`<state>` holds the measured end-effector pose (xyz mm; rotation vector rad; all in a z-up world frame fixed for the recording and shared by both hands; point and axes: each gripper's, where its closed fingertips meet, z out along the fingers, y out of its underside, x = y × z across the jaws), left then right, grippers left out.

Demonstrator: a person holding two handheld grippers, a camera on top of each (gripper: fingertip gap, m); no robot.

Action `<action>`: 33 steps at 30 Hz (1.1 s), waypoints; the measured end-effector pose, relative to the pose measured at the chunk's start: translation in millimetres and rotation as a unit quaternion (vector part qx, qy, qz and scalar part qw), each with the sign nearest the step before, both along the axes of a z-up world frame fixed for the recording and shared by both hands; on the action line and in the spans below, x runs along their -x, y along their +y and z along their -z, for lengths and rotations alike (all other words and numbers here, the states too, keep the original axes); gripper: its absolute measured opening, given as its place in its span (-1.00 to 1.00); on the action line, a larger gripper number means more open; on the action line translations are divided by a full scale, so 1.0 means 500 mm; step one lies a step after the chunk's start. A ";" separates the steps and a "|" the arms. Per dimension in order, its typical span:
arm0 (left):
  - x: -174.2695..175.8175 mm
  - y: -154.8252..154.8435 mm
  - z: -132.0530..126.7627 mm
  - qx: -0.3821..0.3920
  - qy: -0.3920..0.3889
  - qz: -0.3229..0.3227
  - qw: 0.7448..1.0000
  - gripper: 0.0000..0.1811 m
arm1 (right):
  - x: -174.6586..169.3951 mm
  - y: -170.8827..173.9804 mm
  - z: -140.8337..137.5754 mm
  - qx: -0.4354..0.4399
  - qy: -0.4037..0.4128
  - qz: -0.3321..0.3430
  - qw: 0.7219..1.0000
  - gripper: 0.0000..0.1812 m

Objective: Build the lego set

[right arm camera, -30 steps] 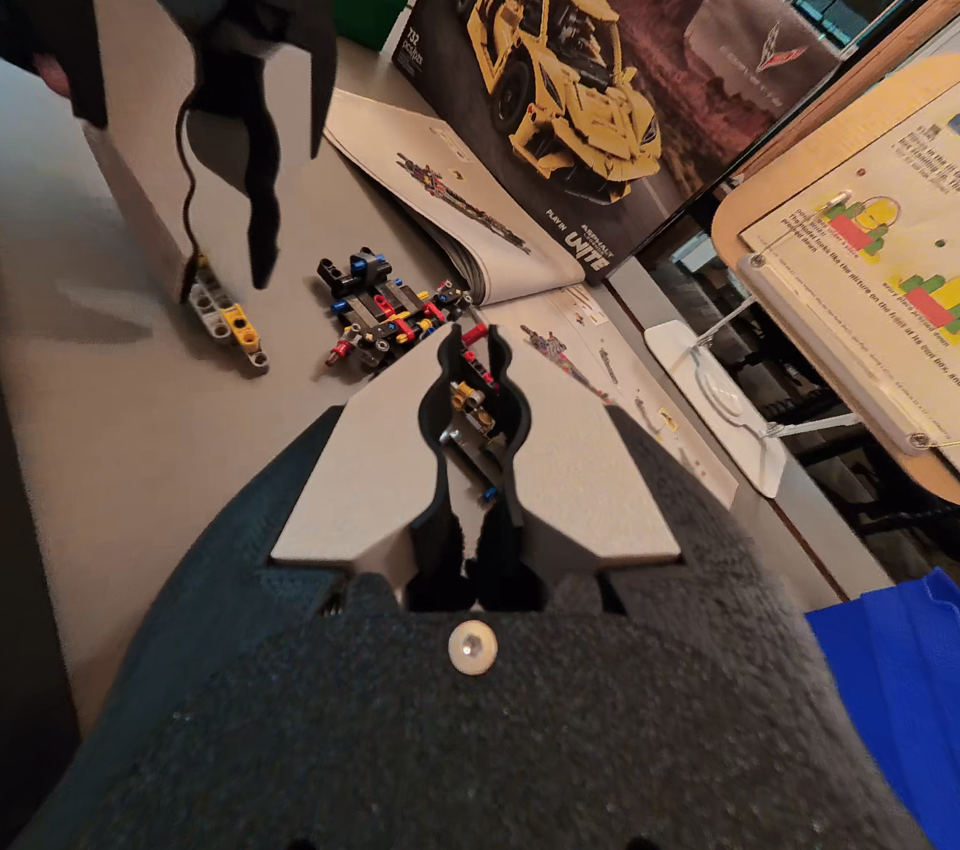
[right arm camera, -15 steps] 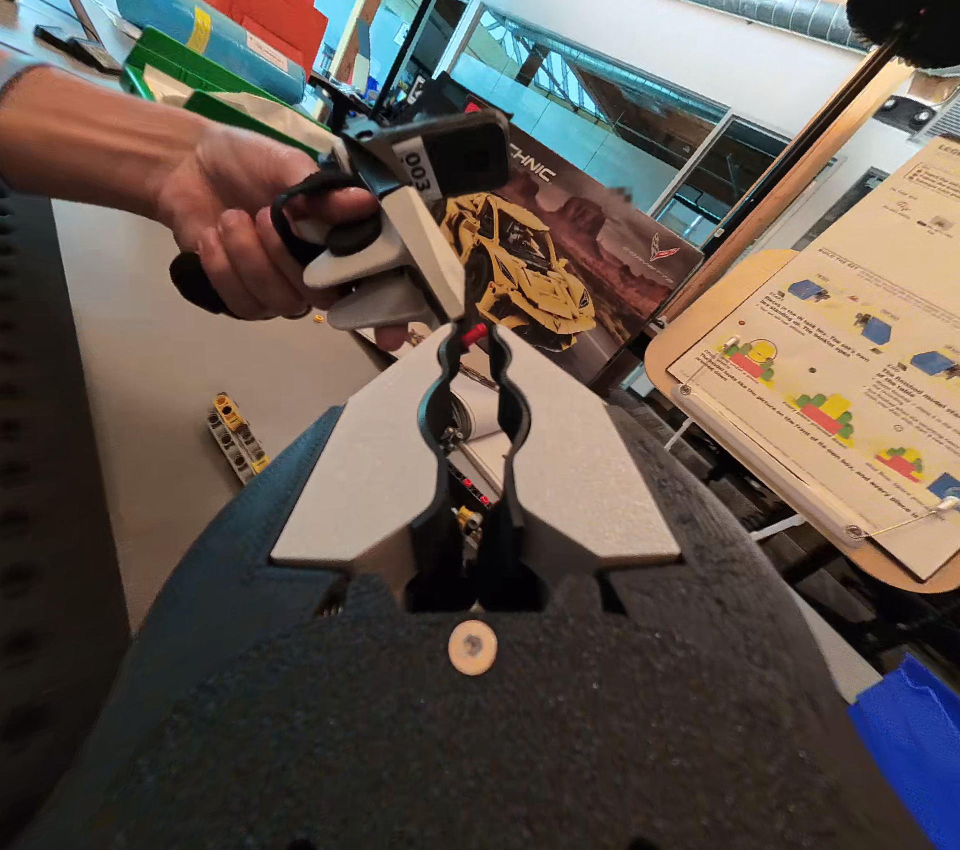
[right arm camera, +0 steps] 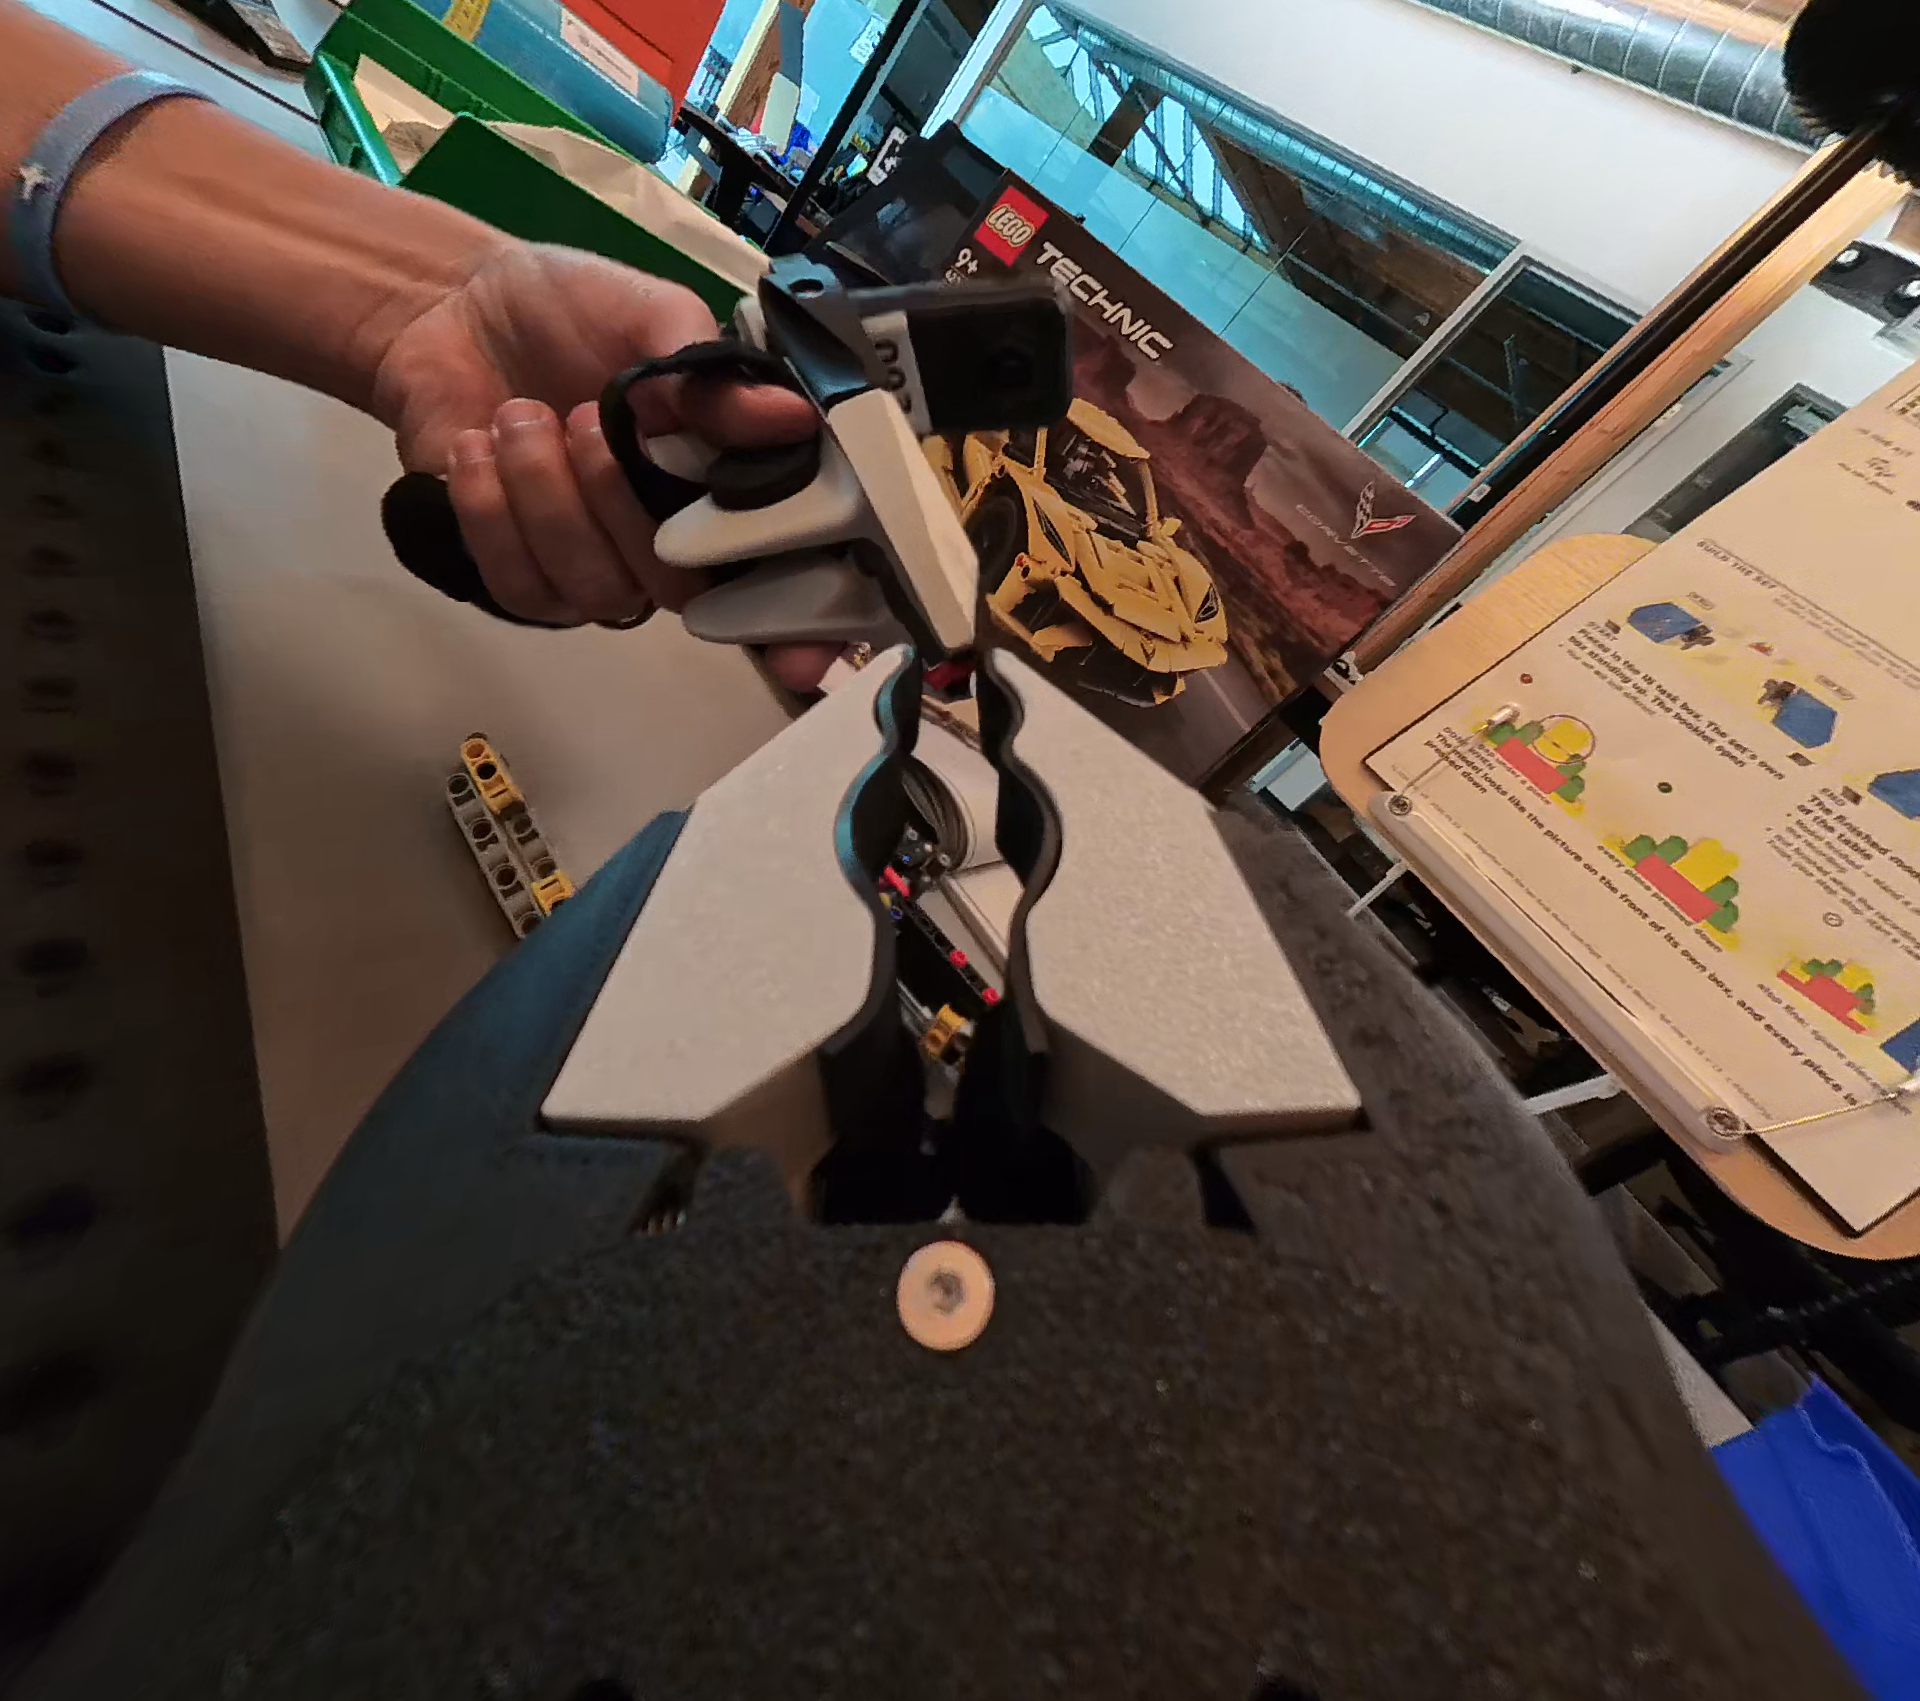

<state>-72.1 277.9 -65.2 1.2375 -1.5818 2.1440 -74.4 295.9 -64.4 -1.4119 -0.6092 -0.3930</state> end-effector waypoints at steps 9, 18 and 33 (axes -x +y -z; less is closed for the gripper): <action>0.044 0.023 0.043 -0.238 -0.007 0.071 0.969 -0.96 | 0.052 -0.018 0.035 0.096 0.109 -0.133 0.980 -0.92; 0.103 -0.021 0.065 -0.230 0.050 0.233 0.944 -0.97 | 0.096 -0.043 0.051 0.093 0.071 -0.212 0.970 -0.92; 0.066 -0.031 0.065 -0.153 0.030 0.181 0.971 -0.97 | 0.058 -0.030 0.059 0.077 0.012 -0.145 0.986 -0.88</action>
